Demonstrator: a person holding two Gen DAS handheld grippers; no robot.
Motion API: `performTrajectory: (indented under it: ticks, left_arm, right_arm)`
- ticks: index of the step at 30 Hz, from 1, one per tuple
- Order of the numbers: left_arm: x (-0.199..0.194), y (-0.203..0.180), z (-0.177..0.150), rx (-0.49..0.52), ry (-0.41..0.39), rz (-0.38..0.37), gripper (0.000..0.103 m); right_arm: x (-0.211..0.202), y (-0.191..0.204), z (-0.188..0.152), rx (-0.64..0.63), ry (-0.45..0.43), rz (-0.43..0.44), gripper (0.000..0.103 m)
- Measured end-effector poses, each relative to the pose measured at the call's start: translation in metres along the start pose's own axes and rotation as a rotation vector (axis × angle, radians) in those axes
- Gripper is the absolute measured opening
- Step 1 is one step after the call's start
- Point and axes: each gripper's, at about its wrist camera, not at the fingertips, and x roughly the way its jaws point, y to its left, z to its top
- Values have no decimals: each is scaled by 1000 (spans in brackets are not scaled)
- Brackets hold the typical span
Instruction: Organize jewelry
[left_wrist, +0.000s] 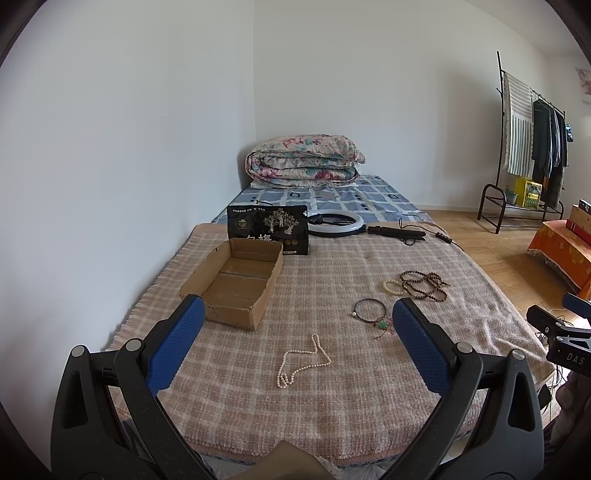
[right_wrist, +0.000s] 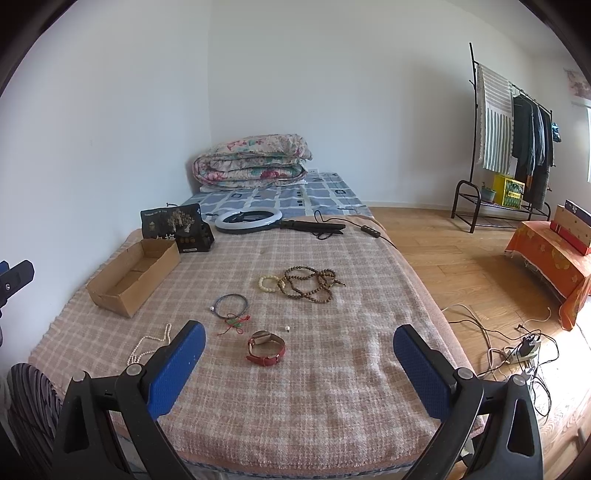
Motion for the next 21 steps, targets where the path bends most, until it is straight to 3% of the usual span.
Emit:
performTrajectory:
  ticks: [14, 21]
  left_arm:
    - [5, -5, 21, 6, 15, -7, 103]
    - [22, -7, 9, 8, 43, -15, 103]
  right_arm:
    - [4, 2, -1, 4, 6, -3, 103]
    - [18, 0, 1, 9, 25, -4, 103]
